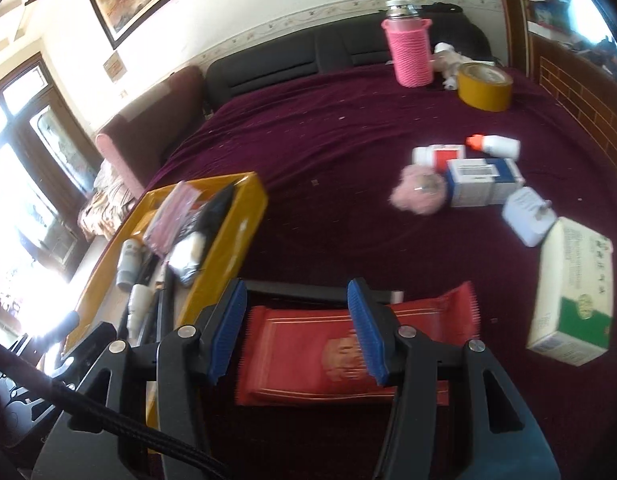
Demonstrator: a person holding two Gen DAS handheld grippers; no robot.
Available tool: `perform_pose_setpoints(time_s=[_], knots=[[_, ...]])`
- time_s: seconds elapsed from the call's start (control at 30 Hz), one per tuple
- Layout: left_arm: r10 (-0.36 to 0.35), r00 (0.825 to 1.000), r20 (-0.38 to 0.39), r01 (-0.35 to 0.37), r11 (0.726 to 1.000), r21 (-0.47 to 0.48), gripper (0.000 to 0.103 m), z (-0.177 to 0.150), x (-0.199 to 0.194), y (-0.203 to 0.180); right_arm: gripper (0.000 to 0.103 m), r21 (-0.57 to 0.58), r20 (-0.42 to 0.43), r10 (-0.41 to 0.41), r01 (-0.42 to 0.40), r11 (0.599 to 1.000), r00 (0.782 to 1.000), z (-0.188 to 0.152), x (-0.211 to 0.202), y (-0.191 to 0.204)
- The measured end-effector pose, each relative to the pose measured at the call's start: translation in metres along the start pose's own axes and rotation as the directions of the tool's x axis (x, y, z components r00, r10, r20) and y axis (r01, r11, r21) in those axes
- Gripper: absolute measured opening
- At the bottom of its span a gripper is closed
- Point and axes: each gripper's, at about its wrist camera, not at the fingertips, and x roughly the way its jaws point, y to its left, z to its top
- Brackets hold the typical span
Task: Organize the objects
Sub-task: 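Reach the left gripper to the pink fluffy toy and grasp it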
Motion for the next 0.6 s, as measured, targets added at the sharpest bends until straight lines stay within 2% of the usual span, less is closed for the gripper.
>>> perform_pose_setpoints(time_s=[0.1, 0.13, 0.3, 0.43, 0.6], knots=[[-0.052, 0.998, -0.031, 0.054, 0.998, 0.043, 0.06, 0.006, 0.003, -0.021, 0.051, 0.02, 0.019, -0.029, 0.028, 0.999, 0.999, 0.008, -0.014, -0.029], [-0.092, 0.994, -0.051, 0.095, 0.994, 0.049, 0.06, 0.011, 0.004, -0.028, 0.051, 0.031, 0.03, -0.046, 0.045, 0.999, 0.998, 0.011, -0.018, -0.041], [-0.185, 0.976, -0.116, 0.19, 0.981, 0.027, 0.06, 0.034, 0.017, -0.057, 0.055, 0.132, 0.097, -0.118, 0.104, 0.986, 0.988, 0.032, -0.041, -0.103], [-0.199, 0.969, -0.147, 0.209, 0.976, 0.054, 0.06, 0.042, 0.025, -0.085, 0.058, 0.211, 0.124, -0.141, 0.113, 0.971, 0.982, 0.05, -0.044, -0.144], [-0.218, 0.962, -0.167, 0.232, 0.97, 0.071, 0.06, 0.05, 0.032, -0.107, 0.058, 0.227, 0.119, -0.123, 0.094, 0.969, 0.985, 0.072, -0.033, -0.173]])
